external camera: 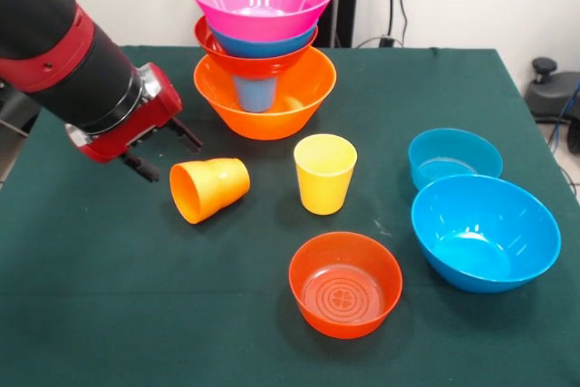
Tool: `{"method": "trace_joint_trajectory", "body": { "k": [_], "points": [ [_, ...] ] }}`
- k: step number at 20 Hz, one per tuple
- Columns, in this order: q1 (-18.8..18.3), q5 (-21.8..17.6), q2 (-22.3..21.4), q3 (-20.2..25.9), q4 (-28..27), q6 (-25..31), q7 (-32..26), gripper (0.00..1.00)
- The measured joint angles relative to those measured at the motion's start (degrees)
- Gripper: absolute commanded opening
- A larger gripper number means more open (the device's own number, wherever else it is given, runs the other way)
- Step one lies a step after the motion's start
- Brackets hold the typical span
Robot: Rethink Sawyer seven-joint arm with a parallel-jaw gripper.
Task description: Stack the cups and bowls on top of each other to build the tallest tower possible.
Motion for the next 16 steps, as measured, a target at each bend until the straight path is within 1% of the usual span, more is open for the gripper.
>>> {"method": "trace_joint_trajectory", "body": {
  "k": [16],
  "points": [
    [-1.09,0.11,0.18,0.01,0.26,-0.01,0.00,1.00]
  ]
}}
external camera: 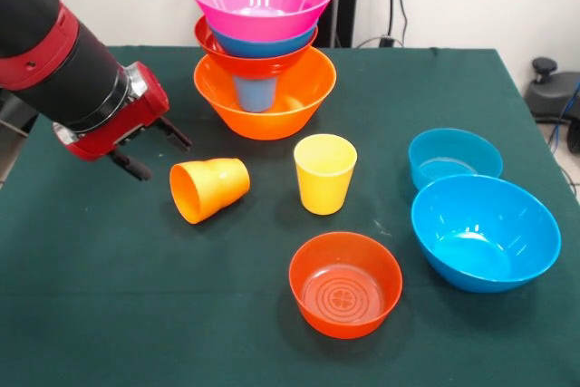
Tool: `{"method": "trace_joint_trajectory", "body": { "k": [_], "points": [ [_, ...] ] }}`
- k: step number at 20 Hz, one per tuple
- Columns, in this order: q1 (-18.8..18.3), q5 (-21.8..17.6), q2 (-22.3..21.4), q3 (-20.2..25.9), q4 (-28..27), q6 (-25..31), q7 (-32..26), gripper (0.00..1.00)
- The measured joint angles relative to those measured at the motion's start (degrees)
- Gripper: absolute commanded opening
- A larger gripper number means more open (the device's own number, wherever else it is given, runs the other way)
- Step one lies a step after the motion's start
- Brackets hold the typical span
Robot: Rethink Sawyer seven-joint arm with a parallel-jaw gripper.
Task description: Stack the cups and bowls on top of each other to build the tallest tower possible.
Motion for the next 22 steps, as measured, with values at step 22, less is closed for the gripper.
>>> {"method": "trace_joint_trajectory", "body": {
  "k": [22],
  "points": [
    [-3.82,-0.06,5.74,0.05,2.17,-1.38,0.00,1.00]
  ]
}}
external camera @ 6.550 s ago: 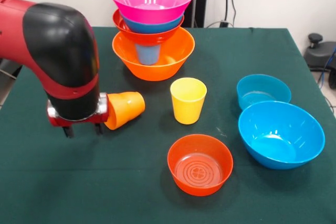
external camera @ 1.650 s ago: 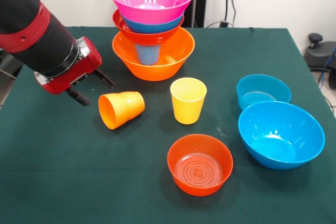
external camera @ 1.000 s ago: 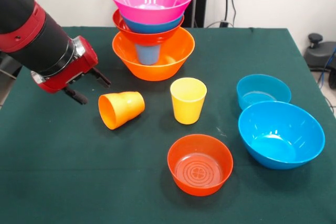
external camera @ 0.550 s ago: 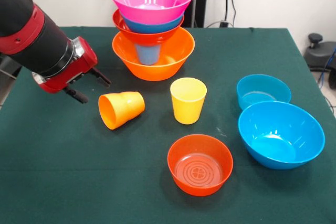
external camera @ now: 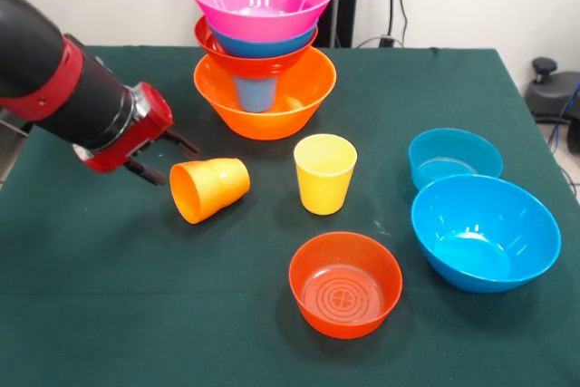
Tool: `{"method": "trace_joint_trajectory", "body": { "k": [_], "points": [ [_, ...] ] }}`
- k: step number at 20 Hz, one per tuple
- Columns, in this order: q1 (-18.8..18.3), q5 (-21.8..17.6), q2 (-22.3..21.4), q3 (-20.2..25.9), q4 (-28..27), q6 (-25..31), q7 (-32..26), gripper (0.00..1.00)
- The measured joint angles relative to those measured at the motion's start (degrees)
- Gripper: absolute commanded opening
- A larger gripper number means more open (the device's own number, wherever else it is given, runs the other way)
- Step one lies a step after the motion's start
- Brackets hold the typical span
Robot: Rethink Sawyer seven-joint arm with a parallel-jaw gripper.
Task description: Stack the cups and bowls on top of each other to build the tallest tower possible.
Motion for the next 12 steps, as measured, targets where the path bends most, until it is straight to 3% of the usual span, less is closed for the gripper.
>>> {"method": "trace_joint_trajectory", "body": {
  "k": [12],
  "points": [
    [-1.02,0.38,1.44,1.41,0.55,-0.77,0.00,1.00]
  ]
}}
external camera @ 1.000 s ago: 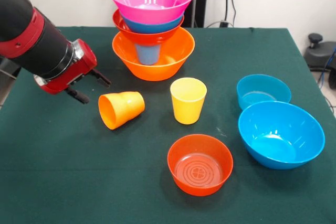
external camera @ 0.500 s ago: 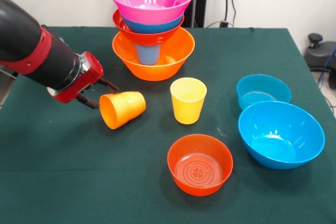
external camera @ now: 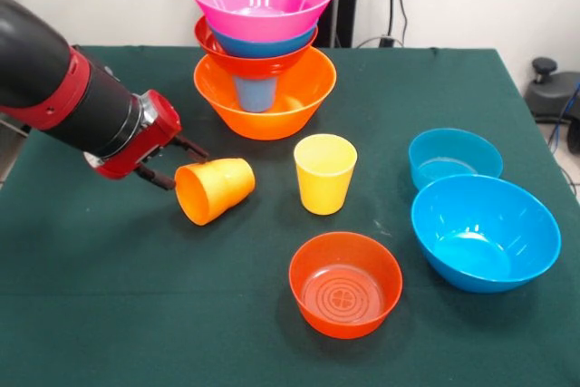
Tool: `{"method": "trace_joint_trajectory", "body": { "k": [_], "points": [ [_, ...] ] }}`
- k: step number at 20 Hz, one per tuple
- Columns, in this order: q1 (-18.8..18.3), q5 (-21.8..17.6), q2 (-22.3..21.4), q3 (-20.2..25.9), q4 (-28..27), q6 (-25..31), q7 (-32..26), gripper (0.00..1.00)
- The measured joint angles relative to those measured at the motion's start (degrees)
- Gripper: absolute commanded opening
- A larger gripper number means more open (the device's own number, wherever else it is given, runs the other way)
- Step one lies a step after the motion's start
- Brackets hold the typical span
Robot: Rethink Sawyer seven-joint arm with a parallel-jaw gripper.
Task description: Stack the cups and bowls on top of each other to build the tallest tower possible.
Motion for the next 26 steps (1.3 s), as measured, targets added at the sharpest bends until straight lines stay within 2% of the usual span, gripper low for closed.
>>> {"method": "trace_joint_trajectory", "body": {
  "k": [26],
  "points": [
    [0.09,-0.65,-0.41,2.74,0.45,0.00,0.00,1.00]
  ]
}}
